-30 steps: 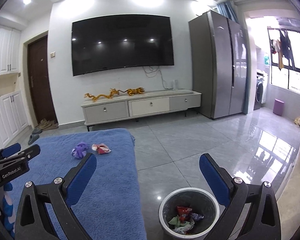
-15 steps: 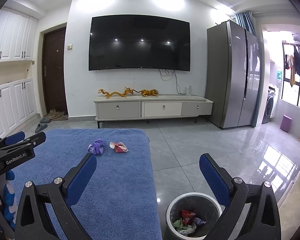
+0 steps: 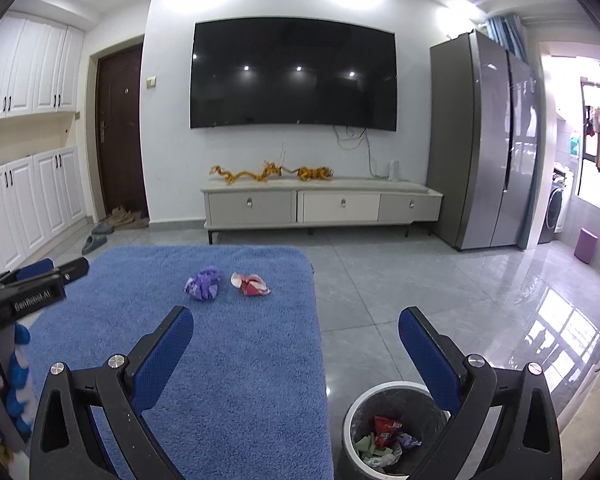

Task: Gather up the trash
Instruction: 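Move both grippers back toward the remaining wrappers on the rug, then grasp the purple wrapper with the left gripper while the right grasps the red-white wrapper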

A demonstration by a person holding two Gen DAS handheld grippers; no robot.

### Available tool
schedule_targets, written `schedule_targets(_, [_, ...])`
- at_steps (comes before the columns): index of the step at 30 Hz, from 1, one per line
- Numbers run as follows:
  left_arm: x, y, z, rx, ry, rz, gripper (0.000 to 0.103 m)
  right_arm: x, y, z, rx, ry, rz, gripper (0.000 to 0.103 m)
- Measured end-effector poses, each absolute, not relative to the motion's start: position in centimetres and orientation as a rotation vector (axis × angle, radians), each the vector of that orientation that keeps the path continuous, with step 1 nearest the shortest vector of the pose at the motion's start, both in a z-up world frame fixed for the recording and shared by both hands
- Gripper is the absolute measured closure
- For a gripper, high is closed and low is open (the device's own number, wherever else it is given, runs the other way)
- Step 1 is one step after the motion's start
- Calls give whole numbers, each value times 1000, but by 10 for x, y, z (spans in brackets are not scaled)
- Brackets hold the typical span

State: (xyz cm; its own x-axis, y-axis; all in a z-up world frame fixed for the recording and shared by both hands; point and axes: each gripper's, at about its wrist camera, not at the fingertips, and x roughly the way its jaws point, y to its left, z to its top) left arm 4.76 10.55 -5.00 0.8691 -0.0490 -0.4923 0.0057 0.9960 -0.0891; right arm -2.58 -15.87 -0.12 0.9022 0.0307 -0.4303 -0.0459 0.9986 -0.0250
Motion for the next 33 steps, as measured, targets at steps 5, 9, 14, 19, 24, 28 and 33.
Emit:
schedule_targets(5, [93, 99, -68, -60, 595, -120, 25, 22, -170, -20, 6, 525, 94, 7])
schedule_targets(9, [141, 73, -87, -22, 662, -226, 25, 69, -176, -39, 18, 588, 139, 11])
schedule_targets(14, [199, 40, -110, 20, 728, -298, 25, 122, -179, -63, 33, 651, 187, 13])
schedule_targets(19, [252, 19, -140, 66, 799, -301, 25, 161, -172, -85, 29, 696, 239, 13])
schedule_targets(24, [281, 21, -162, 62, 869, -260, 26, 199, -156, -99, 13, 733, 320, 13])
schedule_targets(28, [290, 36, -166, -23, 894, -275, 26, 226, -141, -109, -7, 758, 373, 13])
schedule_targets(33, [289, 53, -165, -56, 886, -259, 35, 256, -127, -122, -11, 822, 425, 13])
